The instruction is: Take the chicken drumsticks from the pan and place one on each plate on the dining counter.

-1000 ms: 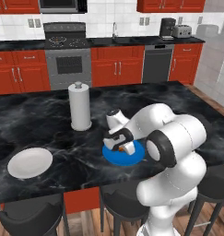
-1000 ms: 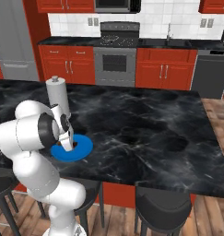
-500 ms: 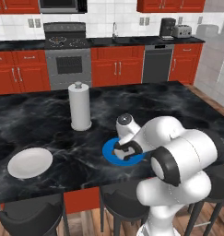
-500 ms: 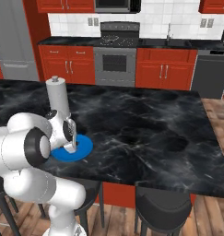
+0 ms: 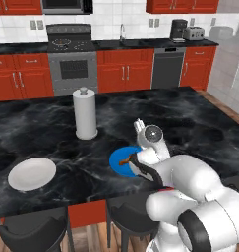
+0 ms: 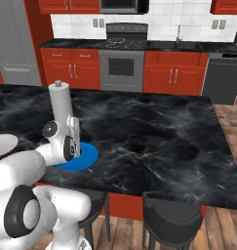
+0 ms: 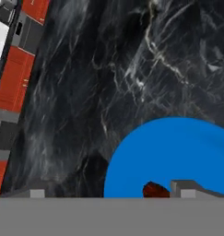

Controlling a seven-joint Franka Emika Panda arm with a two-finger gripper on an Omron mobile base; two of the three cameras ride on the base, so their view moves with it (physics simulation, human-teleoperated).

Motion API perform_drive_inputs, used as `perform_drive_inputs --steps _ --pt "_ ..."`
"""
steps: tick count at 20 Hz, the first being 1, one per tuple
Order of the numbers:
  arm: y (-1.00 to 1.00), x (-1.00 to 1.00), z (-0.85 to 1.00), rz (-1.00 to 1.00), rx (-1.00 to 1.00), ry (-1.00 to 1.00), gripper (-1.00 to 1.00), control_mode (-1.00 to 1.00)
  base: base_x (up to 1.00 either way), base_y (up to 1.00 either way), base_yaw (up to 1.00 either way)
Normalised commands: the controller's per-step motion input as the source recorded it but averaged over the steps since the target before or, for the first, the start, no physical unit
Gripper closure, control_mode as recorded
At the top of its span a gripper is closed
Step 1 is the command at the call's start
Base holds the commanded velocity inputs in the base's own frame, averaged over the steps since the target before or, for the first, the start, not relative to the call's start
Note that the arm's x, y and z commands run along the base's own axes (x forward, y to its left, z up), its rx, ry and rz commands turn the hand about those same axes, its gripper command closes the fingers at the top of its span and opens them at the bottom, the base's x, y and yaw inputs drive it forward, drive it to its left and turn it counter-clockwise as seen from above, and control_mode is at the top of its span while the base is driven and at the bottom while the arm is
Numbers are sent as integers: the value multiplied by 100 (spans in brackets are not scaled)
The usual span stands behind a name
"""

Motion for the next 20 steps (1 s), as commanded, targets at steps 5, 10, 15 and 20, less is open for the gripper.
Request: perform_drive_inputs --steps 5,10,15,20 --pt "-8 -79 100 5 14 -4 -100 -100 0 0 0" --pt "-17 -99 89 3 11 11 -100 -100 0 0 0" --pt "-1 -100 13 0 0 25 -100 -100 0 0 0" --pt "-8 -84 0 -2 0 10 -100 -100 0 0 0"
